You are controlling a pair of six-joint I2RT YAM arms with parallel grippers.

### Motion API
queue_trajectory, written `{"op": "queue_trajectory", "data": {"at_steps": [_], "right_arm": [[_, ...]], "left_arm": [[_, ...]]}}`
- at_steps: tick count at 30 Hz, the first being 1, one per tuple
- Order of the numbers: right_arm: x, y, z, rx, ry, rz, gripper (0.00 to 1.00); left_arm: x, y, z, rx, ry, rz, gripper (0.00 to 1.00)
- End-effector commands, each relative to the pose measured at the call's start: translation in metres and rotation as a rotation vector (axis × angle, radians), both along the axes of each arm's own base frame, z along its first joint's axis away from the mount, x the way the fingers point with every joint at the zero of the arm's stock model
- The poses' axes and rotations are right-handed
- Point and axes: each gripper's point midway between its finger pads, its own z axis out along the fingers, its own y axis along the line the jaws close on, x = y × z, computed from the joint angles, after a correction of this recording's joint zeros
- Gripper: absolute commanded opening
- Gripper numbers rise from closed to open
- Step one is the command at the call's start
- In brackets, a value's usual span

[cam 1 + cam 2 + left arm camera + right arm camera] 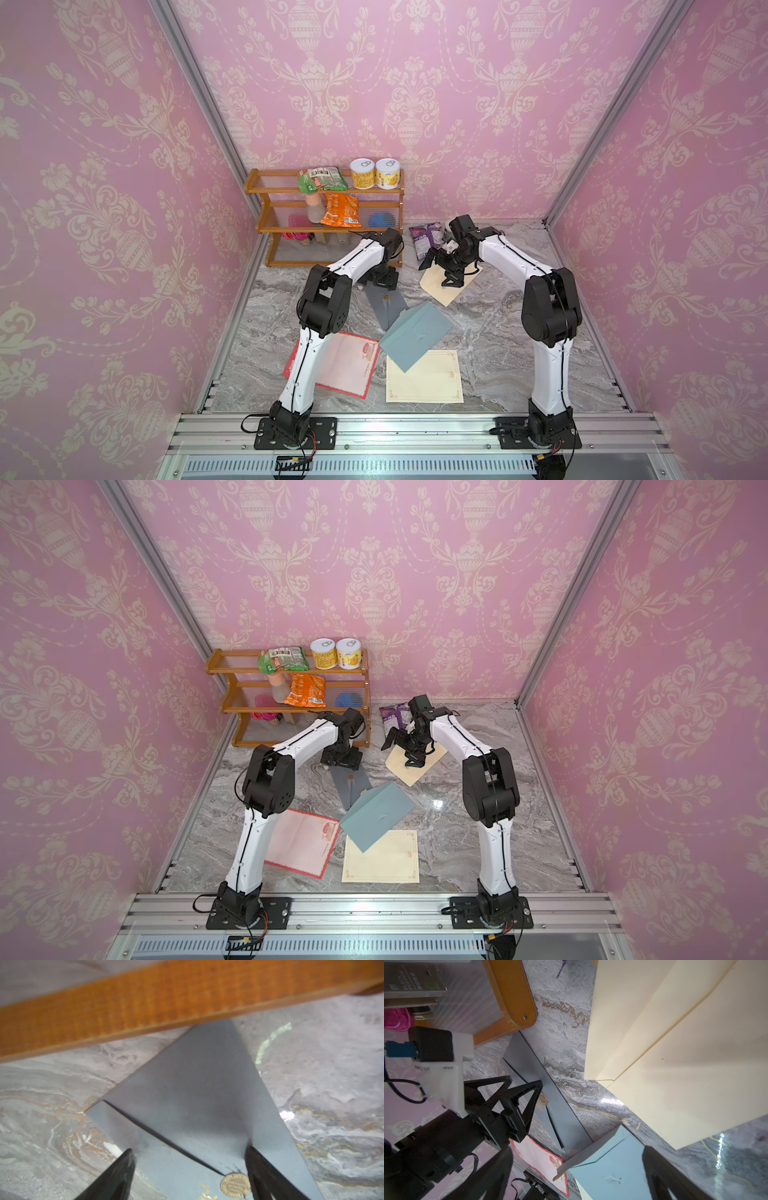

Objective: Fold the letter paper in half and place it into the envelope
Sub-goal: Move the envelope to the center of the board.

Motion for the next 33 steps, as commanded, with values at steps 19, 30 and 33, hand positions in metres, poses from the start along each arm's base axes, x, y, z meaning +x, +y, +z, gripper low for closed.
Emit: {"op": "queue_trajectory", "data": {"at_steps": [19,30,33], "right_arm": [[0.006,0.001,0.013,0.014,-0.012,0.035,1.00],[0.004,0.004,0.013,0.035,-0.005,0.039,1.00],[0.004,0.004,0.014,0.037,-0.003,0.036,1.00]], "left_arm": [[-0.032,0.177,0.009,0.166,-0.013,0.488,0.86],[-0.038,0.130,0.020,0.007,-0.045,0.127,0.93],[-0.046,0.126,0.015,-0.015,-0.016,0.049,0.93]]}}
